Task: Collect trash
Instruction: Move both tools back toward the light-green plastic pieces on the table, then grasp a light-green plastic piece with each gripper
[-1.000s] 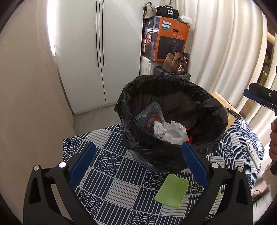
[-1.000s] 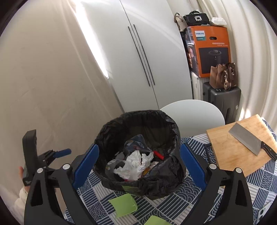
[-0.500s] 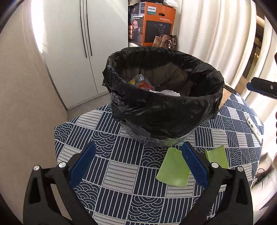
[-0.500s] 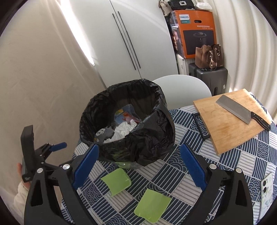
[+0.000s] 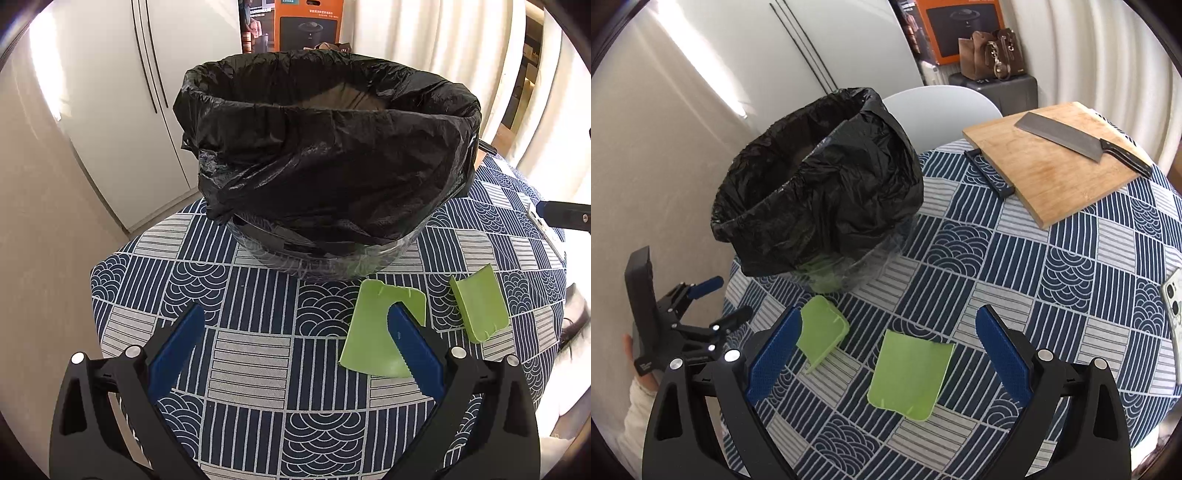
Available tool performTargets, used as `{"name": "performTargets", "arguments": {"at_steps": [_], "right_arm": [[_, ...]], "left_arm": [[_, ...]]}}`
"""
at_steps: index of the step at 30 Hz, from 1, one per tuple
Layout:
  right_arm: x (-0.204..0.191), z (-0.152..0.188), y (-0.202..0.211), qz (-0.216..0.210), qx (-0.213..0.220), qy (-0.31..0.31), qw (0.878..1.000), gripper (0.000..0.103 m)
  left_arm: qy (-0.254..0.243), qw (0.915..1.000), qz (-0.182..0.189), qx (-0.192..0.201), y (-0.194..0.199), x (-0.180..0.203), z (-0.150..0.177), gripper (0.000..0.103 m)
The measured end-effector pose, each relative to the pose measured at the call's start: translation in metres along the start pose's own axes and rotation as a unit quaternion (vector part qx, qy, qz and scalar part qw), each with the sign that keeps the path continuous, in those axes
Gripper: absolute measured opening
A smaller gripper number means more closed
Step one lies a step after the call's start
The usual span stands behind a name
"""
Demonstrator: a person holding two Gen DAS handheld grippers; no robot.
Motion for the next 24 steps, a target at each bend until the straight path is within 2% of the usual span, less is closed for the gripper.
{"name": "performTargets", "arguments": {"at_steps": [4,12,19,24], "right_arm": [[0.005,0.020,-0.012,0.011,-0.021,-0.004,1.000,0.091],[0.015,0.057,-0.047,0.022,-0.075,-0.020,0.997,0.091],[0.020,0.077,-0.071,0.046,-0.094,-0.034,0.994,0.091],[0.016,0.085,-0.082,0.066,-0.110,-0.016,0.992,0.091]], "left_arm": [[0.002,0.9998,0.015,-0.010,-0.011,0.006,0.007,0.097],[-0.024,0.9991,0.025,-0.025,-0.024,0.025,0.017,0.097],[-0.036,0.9974,0.045,-0.043,-0.032,0.039,0.028,0.097],[-0.033,0.9962,0.057,-0.056,-0.039,0.044,0.041,0.097]]}}
Point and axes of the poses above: each gripper's, at about its wrist camera, not at the fingertips, and y roughly against the way its jaws point, x to its right, z to its underside, the point moved 10 cm from there along -y, roughly the way its jaws point, and after that the axes turned 1 degree about x, right-handed, at the moved point
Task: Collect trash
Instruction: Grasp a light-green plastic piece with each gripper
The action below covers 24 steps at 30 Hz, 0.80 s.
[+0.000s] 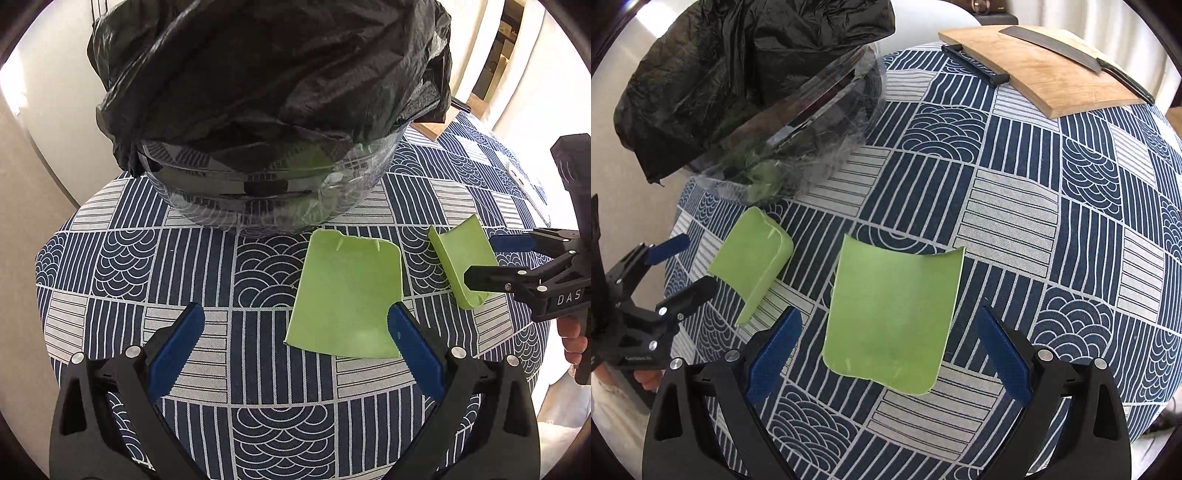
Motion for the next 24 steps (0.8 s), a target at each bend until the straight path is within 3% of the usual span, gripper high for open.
{"name": "performTargets", "arguments": {"at_steps": [6,8,13,18,24], "right_arm": [[-0.005,0.008,-0.014,0.041,-0.029,0.026,0.998,0.090],[-0.010,0.010,-0.015,0.021,-0.040,0.030,0.999,0.066],[-0.009,0.011,-0.014,0.027,-0.055,0.059,0.996,0.064],[0.006,0.012,-0.004,0.026,-0.050,0.043,0.997,0.065],[0.033,0.019,0.013,0.033,-0.044,0.028,0.998,0.065]], "left_arm": [[0.009,0.9999,0.010,-0.008,-0.007,0.001,0.008,0.097],[0.014,0.9997,0.016,-0.009,-0.008,0.002,0.009,0.097],[0.013,0.9991,0.039,-0.007,-0.007,0.010,0.006,0.097],[0.005,0.9979,0.064,-0.012,-0.014,0.022,0.000,0.097],[-0.008,0.9977,0.061,-0.026,-0.029,0.029,-0.006,0.097]]}}
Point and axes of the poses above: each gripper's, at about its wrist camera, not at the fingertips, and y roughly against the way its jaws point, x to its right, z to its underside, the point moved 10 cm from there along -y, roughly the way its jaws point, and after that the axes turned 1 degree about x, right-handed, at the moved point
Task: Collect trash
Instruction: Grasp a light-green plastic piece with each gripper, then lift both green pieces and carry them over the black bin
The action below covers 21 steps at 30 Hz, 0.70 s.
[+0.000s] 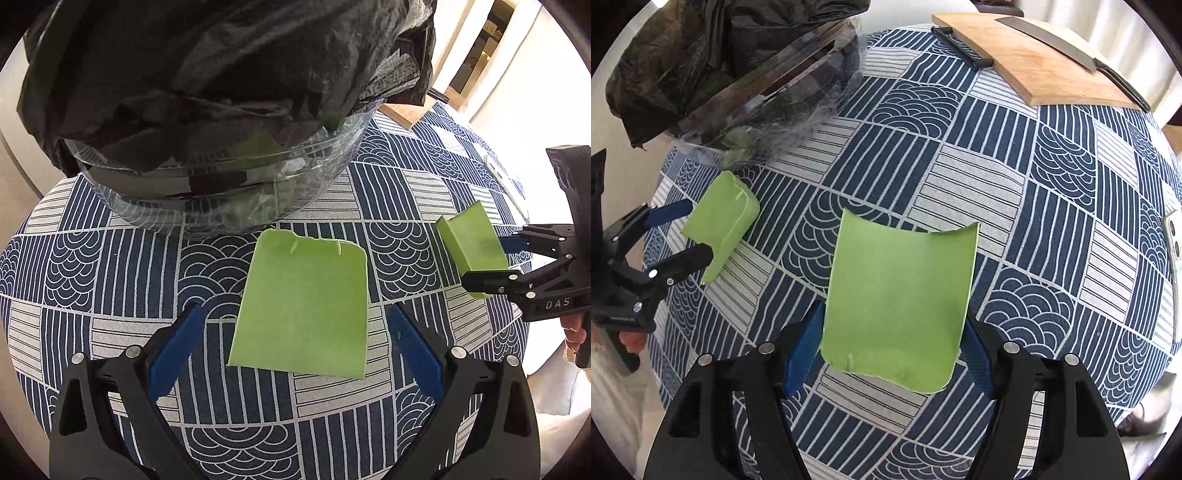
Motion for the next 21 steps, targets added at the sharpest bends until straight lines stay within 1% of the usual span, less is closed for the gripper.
{"name": "performTargets", "arguments": {"at_steps": [3,4,7,10,11,12,13,14,17,21], "right_arm": [[0.014,0.005,0.007,0.003,0.003,-0.011,1.000,0.065],[0.018,0.006,0.008,0.003,0.004,-0.016,1.000,0.065],[0.032,0.010,0.016,0.001,0.008,-0.034,0.999,0.065],[0.039,0.010,0.025,0.000,0.016,-0.047,0.999,0.065],[0.041,0.011,0.027,0.001,0.017,-0.050,0.999,0.066],[0.042,0.011,0.028,0.003,0.019,-0.051,0.999,0.066],[0.038,0.010,0.027,0.005,0.021,-0.051,0.998,0.066],[0.039,0.011,0.028,0.005,0.022,-0.050,0.998,0.066],[0.039,0.010,0.028,0.004,0.024,-0.048,0.999,0.066],[0.040,0.010,0.029,-0.001,0.017,-0.039,0.999,0.066]], "left_arm": [[-0.007,1.0000,0.001,-0.004,-0.007,0.004,-0.003,0.097],[-0.011,0.9999,-0.004,-0.005,-0.009,0.005,-0.004,0.097],[-0.027,0.9989,-0.039,-0.001,-0.015,0.004,-0.007,0.097],[-0.033,0.9980,-0.053,0.001,-0.022,0.004,-0.011,0.096],[-0.039,0.9971,-0.066,0.006,-0.023,0.003,-0.012,0.092],[-0.039,0.9969,-0.068,0.009,-0.023,0.002,-0.013,0.079],[-0.032,0.9981,-0.053,-0.001,-0.026,0.003,-0.011,0.069],[-0.026,0.9988,-0.041,-0.007,-0.027,0.003,-0.010,0.069],[-0.014,0.9992,-0.038,0.004,-0.020,0.001,-0.011,0.068],[0.007,0.9992,-0.038,0.008,-0.012,-0.006,-0.009,0.068]]}}
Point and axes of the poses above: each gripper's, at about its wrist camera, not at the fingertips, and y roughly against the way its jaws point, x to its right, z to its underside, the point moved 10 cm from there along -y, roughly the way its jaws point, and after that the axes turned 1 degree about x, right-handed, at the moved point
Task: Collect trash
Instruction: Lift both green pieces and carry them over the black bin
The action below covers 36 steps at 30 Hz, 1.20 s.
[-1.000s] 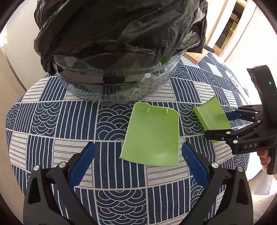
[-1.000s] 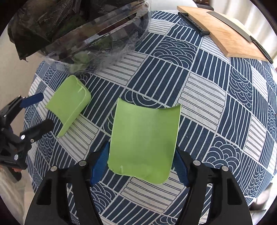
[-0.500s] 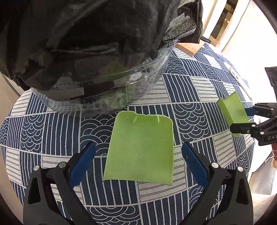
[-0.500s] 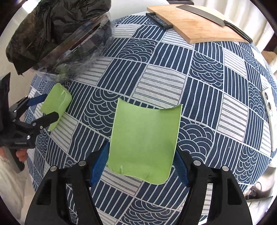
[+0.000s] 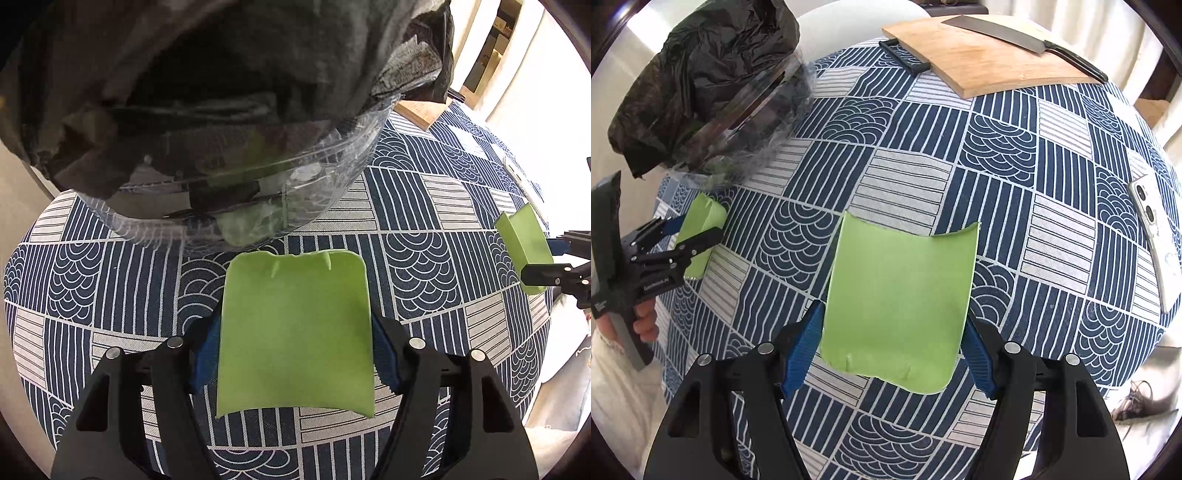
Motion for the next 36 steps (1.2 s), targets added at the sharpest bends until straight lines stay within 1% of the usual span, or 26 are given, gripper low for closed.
{"name": "performTargets", "arguments": {"at_steps": [4,9,15,19,23,27,31,33,35,36], "right_arm": [[-0.007,-0.004,0.002,-0.010,-0.003,0.022,1.000,0.065],[-0.023,-0.014,0.007,-0.022,-0.003,0.064,0.998,0.065],[-0.048,-0.031,0.020,-0.061,0.004,0.107,0.992,0.065],[-0.063,-0.038,0.030,-0.083,0.007,0.139,0.987,0.065],[-0.075,-0.043,0.044,-0.114,0.013,0.160,0.981,0.065],[-0.083,-0.048,0.062,-0.154,0.019,0.166,0.974,0.065],[-0.089,-0.053,0.082,-0.205,0.016,0.158,0.966,0.065],[-0.093,-0.058,0.092,-0.209,0.028,0.170,0.962,0.065],[-0.098,-0.063,0.103,-0.219,0.039,0.182,0.958,0.065],[-0.102,-0.066,0.108,-0.228,0.042,0.185,0.955,0.065]], "left_arm": [[0.006,0.9999,-0.013,-0.003,0.011,-0.004,0.006,0.068],[0.033,0.9990,-0.029,0.008,0.031,-0.012,0.011,0.068],[0.063,0.9966,-0.048,0.023,0.061,-0.019,0.018,0.068],[0.085,0.9934,-0.069,0.034,0.081,-0.024,0.022,0.068],[0.103,0.9895,-0.089,0.047,0.102,-0.030,0.025,0.068],[0.105,0.9867,-0.109,0.059,0.122,-0.030,0.022,0.068],[0.104,0.9838,-0.130,0.066,0.141,-0.030,0.015,0.068],[0.102,0.9825,-0.139,0.070,0.149,-0.030,0.010,0.068],[0.108,0.9765,-0.167,0.083,0.161,-0.034,0.002,0.068],[0.115,0.9738,-0.174,0.091,0.167,-0.037,-0.001,0.068]]}}
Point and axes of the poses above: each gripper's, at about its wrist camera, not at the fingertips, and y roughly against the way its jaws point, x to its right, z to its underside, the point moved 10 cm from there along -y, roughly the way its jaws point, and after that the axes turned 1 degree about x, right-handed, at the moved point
